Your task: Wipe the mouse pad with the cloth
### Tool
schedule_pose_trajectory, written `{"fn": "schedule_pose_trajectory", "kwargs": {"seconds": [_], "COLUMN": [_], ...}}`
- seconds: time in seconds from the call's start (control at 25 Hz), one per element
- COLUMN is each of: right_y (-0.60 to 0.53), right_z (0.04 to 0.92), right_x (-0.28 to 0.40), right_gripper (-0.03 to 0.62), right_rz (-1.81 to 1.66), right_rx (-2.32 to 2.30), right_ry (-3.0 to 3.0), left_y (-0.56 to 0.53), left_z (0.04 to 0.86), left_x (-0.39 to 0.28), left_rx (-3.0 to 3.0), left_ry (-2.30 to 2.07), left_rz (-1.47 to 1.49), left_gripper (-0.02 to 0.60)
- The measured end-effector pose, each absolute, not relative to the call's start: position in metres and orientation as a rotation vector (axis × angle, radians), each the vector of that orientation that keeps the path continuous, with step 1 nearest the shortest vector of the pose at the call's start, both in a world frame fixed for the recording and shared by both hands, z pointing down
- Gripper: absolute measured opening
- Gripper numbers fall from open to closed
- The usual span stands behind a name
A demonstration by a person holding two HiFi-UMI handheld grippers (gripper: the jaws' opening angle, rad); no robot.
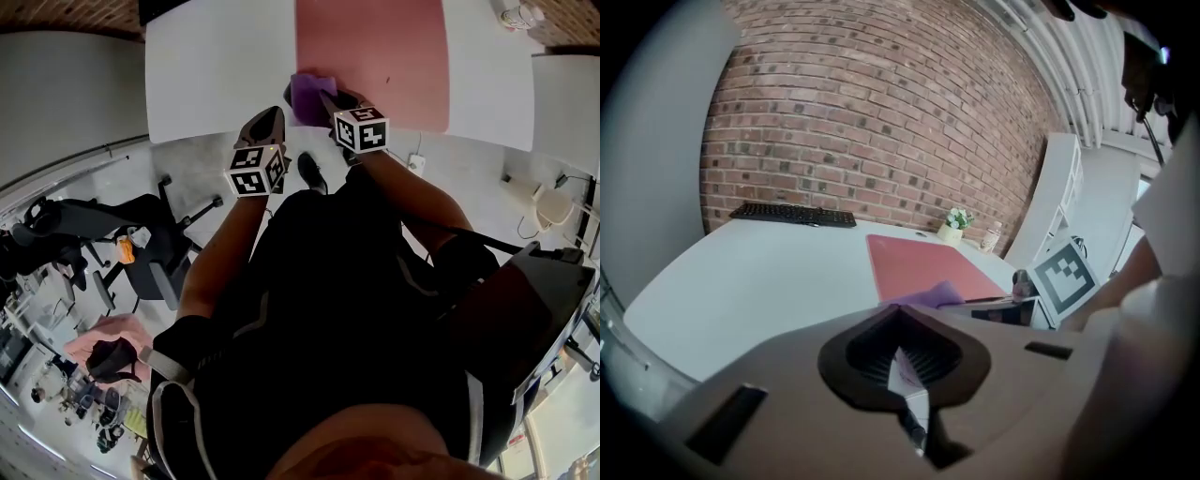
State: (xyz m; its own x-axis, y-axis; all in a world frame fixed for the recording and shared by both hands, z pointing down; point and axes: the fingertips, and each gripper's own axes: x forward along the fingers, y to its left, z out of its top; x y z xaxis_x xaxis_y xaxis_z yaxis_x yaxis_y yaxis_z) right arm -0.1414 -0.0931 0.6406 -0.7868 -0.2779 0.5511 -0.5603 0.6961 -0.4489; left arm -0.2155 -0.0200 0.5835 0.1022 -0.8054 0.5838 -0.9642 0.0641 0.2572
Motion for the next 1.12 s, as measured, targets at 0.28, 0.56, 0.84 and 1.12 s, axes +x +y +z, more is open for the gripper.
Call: {"fn": "schedule_pose_trajectory", "kwargs": {"seconds": [0.28,0.56,0.84,1.12], "right_y": [-0.108,-0.119,-0.126,-0.131], "right_z": [0.644,0.641,0.64,0.646], "right_x": [-0.11,-0.074,-0.044,-0.021], "right_gripper": [0.06,0.06,0.06,0.06], "right_rz": [0.887,0.89,0.903,0.894], "right_rx": [0.727,0.795,0.854,0.895], "right_ry": [-2.431,-2.411,-2.386,-2.358], "left_y": [-0.036,-0.051,-0.063,-0.068], "left_z": [0.582,0.578,0.578,0.587], "left_x": [-0.184,-0.153,-0.133,-0.123], "left_rx": [1.896,1.942,1.988,2.029], "left_ry": [-1.663,-1.609,-1.574,-1.526], "left_rz": [0.438,0.424,0.458,0.51], "left_gripper": [0.002,0.002,0.002,0.002]}}
